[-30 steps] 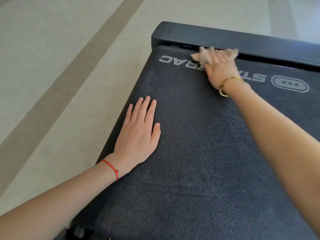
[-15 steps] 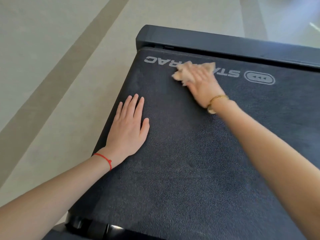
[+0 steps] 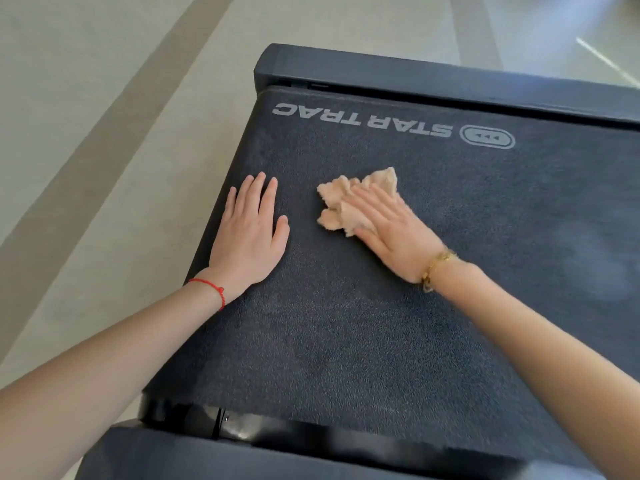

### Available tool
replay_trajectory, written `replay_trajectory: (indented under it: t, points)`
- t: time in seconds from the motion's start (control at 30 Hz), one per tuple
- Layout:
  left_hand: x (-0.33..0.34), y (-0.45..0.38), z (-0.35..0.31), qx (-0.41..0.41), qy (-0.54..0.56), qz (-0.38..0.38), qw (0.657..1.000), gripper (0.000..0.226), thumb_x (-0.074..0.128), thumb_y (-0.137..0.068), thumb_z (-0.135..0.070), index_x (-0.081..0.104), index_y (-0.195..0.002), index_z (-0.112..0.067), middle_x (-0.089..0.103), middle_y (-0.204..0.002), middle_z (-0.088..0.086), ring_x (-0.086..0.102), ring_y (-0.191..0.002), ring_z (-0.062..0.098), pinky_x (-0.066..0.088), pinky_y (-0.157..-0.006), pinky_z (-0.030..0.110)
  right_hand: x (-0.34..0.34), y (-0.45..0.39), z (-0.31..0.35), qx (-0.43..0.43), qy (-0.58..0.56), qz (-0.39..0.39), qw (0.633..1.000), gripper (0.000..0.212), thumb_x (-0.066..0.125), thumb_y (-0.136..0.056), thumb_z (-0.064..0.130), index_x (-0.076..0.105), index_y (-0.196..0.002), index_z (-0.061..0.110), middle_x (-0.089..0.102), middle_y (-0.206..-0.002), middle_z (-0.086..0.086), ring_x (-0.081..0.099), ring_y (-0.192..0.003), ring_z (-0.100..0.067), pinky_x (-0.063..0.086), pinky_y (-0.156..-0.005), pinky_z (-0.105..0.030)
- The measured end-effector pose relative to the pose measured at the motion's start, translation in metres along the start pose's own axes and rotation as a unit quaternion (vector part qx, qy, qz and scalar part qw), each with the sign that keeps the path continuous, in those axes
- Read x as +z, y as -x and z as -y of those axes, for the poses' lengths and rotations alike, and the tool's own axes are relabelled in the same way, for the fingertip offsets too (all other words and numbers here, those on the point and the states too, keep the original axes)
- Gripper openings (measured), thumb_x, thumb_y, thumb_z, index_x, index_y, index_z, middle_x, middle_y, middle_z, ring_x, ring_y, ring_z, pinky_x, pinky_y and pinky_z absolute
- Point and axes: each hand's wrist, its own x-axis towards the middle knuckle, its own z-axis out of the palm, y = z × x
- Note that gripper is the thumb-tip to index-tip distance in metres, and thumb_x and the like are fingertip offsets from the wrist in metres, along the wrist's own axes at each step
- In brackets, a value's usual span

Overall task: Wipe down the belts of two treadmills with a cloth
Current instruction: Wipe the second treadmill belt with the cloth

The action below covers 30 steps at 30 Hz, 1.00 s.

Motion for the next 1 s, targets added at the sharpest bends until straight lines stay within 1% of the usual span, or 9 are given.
replay_trajectory:
  t: [0.13,0.2,0.37,0.53,0.63,0.7,0.77,0.87,1.0]
  points:
    - [-0.001,0.001,0.001,0.002,0.006,0.003,1.000,0.062,0.024,-0.102,-0.037,0.021,-0.156,-0.006,0.018,-0.164,0.015,0.012,-0.152,0.031,0.009,-0.125,0.047,-0.008,-0.018,-0.038,0.154,-0.001,-0.020,0.988,0.055,0.027,-0.106,0.037,0.016,-0.155,0.016,0.015,-0.162,-0.004,0.006,-0.150,-0.024,0.007,-0.121,-0.047]
    - [-0.002,0.002,0.001,0.003,0.012,0.011,1.000,0.059,0.029,-0.105,-0.034,0.019,-0.157,-0.008,0.016,-0.165,0.013,0.009,-0.153,0.029,0.006,-0.125,0.045,-0.006,-0.017,-0.029,0.178,0.017,-0.024,0.984,0.056,0.024,-0.105,0.042,0.016,-0.155,0.018,0.014,-0.163,-0.001,0.004,-0.150,-0.022,0.005,-0.122,-0.046]
    - [-0.004,0.019,0.004,0.025,0.026,0.018,0.999,0.056,0.033,-0.106,-0.030,0.020,-0.158,-0.011,0.015,-0.165,0.010,0.008,-0.153,0.027,0.005,-0.125,0.044,-0.001,0.036,0.039,0.024,-0.014,-0.005,1.000,0.056,0.023,-0.105,0.040,0.020,-0.154,0.014,0.017,-0.162,-0.003,0.006,-0.151,-0.019,0.004,-0.122,-0.044]
    - [-0.011,0.070,0.015,0.053,0.043,0.026,0.997,0.058,0.024,-0.103,-0.035,0.021,-0.158,-0.014,0.016,-0.165,0.006,0.009,-0.153,0.024,0.003,-0.124,0.039,0.014,0.111,0.116,-0.099,-0.047,0.022,0.994,0.054,0.028,-0.104,0.043,0.027,-0.153,0.020,0.017,-0.162,0.003,0.005,-0.151,-0.017,0.006,-0.122,-0.044]
    - [-0.014,0.097,0.019,0.058,0.048,0.026,0.997,0.060,0.020,-0.101,-0.038,0.024,-0.157,-0.016,0.019,-0.165,0.005,0.011,-0.153,0.023,0.005,-0.124,0.038,0.015,0.118,0.113,-0.139,-0.033,0.028,0.989,0.053,0.031,-0.105,0.041,0.028,-0.153,0.019,0.020,-0.161,0.002,0.008,-0.151,-0.019,0.007,-0.122,-0.043]
    - [-0.015,0.107,0.020,0.057,0.049,0.025,0.997,0.061,0.020,-0.101,-0.039,0.026,-0.157,-0.016,0.020,-0.165,0.005,0.012,-0.153,0.023,0.007,-0.125,0.040,0.014,0.096,0.096,-0.141,0.009,0.009,0.990,0.051,0.038,-0.104,0.031,0.030,-0.151,0.012,0.026,-0.159,-0.008,0.016,-0.149,-0.025,0.013,-0.121,-0.048]
    - [-0.016,0.114,0.020,0.049,0.052,0.025,0.997,0.061,0.019,-0.101,-0.040,0.026,-0.157,-0.016,0.019,-0.165,0.004,0.011,-0.153,0.022,0.006,-0.125,0.040,0.009,0.067,0.075,-0.051,0.014,-0.010,0.999,0.054,0.039,-0.102,0.029,0.028,-0.151,0.008,0.027,-0.158,-0.012,0.017,-0.148,-0.028,0.013,-0.120,-0.048]
    - [-0.016,0.119,0.017,0.035,0.056,0.021,0.998,0.061,0.017,-0.101,-0.040,0.026,-0.157,-0.017,0.018,-0.165,0.003,0.011,-0.153,0.021,0.005,-0.125,0.039,0.005,0.045,0.068,0.078,-0.010,0.002,0.997,0.061,0.017,-0.100,0.048,0.021,-0.154,0.018,0.016,-0.162,0.000,0.006,-0.151,-0.022,0.005,-0.122,-0.045]
    - [-0.017,0.134,0.015,0.010,0.060,0.018,0.998,0.062,0.018,-0.100,-0.040,0.024,-0.157,-0.014,0.018,-0.165,0.003,0.010,-0.153,0.020,0.006,-0.125,0.037,0.011,0.075,0.105,-0.064,-0.012,-0.002,0.998,0.059,0.021,-0.104,0.045,0.027,-0.153,0.013,0.021,-0.161,-0.003,0.013,-0.150,-0.022,0.011,-0.120,-0.049]
